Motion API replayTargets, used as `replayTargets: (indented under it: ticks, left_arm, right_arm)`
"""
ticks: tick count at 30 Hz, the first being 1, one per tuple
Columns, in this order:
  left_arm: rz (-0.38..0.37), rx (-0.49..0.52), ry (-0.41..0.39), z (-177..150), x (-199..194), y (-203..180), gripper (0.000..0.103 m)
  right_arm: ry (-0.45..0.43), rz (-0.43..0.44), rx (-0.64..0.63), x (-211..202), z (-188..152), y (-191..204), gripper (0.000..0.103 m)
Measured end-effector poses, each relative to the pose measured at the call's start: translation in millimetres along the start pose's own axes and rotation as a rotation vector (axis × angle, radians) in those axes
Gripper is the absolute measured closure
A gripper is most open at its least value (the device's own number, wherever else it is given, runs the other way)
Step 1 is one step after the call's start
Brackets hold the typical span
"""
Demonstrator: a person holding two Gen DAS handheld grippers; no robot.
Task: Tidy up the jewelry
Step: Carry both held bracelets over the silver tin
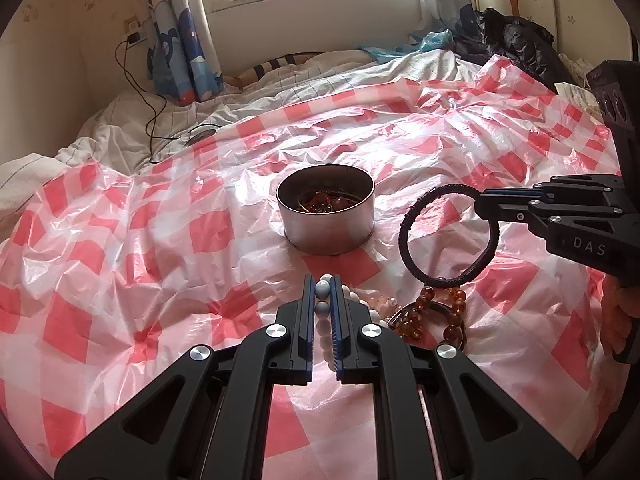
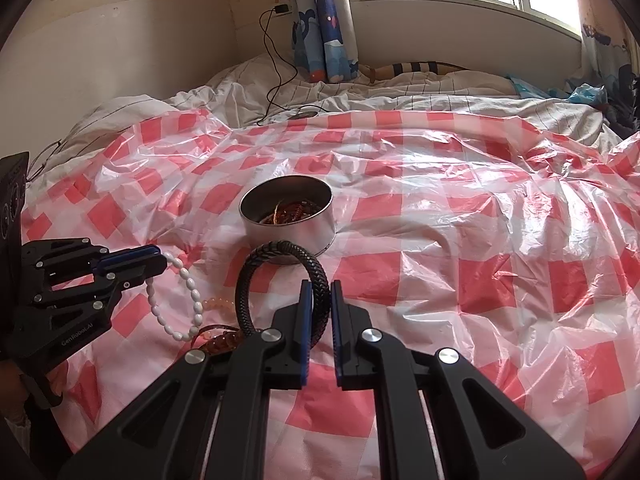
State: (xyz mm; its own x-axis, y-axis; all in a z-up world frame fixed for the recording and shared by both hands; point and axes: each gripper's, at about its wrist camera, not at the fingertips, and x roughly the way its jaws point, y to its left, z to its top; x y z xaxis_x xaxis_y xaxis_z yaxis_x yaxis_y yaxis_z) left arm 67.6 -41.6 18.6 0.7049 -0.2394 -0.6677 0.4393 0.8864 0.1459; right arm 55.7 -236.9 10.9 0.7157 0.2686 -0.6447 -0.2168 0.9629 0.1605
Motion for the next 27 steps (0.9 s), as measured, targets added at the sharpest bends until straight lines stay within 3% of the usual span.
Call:
replayTargets:
  ticks: [6,9,14,21,27]
  left_arm:
    - [0.005,-0.004,-0.008,2.3,-1.1,0.6,0.096]
    - [-0.029,-0.038,-0.025,8.3,0.8,6.6,0.096]
    - [-0.091,-0.128,-0.087,30.6,-2.0,26.0,0.096]
    - [-0.154,-0.155,-0.143,69.8,-4.5,35.8,0.096]
    - [-0.239,-0.213,-0.171,105.1,21.3,41.9,0.096]
  right_arm:
    - [-0.017,0.010,0.003,-3.9,1.5,4.8,0.093]
    - [-0.026,0.018,0.005,-5.7,5.8,2.9,0.093]
    - [-0.042,0.033,0.000,-7.9,30.0,-4.7,0.093]
    - [-0.072,0.058,0.018,5.3,73.0,-20.4,0.093]
    - [-0.095,0.028,0.012,21.5,89.6,-26.3,0.093]
